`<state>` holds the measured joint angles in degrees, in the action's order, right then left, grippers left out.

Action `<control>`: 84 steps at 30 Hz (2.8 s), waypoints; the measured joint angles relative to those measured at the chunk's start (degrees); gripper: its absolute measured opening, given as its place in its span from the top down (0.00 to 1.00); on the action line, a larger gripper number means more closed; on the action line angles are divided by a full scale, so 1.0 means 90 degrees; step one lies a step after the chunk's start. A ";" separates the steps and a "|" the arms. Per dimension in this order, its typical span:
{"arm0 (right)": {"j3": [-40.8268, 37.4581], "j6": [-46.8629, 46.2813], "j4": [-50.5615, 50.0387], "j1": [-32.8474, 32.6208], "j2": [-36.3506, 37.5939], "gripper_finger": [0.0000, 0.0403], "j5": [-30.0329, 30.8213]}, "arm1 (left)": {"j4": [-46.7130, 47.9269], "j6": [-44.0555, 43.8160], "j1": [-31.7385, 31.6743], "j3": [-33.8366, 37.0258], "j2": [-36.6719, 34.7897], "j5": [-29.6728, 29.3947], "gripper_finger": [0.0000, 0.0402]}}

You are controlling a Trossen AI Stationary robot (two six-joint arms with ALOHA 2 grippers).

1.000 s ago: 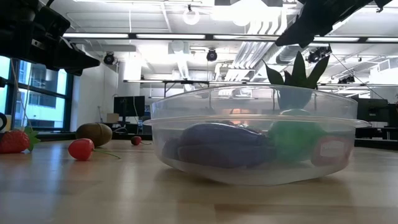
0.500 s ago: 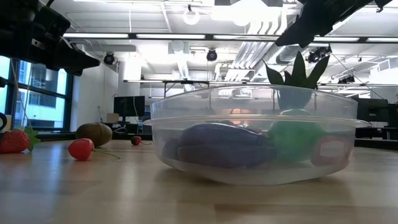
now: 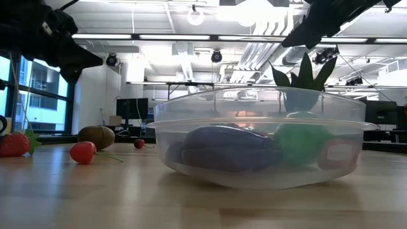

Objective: Pick and placing Produce into tupperware
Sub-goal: Put the brown kiwi into the transparent container

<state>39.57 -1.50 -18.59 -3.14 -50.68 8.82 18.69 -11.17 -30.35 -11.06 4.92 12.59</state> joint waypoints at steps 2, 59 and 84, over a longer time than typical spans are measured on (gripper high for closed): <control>0.0000 0.0000 -0.0002 0.0000 0.0000 0.94 0.0000 | 0.0407 0.0019 0.0000 -0.0382 0.0366 -0.0331 1.00; 0.0000 0.0002 -0.0005 -0.0002 0.0000 0.94 0.0002 | 0.3044 0.1150 0.0346 -0.3445 0.7524 -0.0507 0.40; 0.0000 0.0000 -0.0014 -0.0002 0.0000 0.94 0.0001 | 0.2671 0.0165 0.0333 -0.3442 0.8332 -0.0752 0.09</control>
<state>39.57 -1.50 -18.72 -3.15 -50.68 8.83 42.73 -9.68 -27.35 -42.04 79.90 5.83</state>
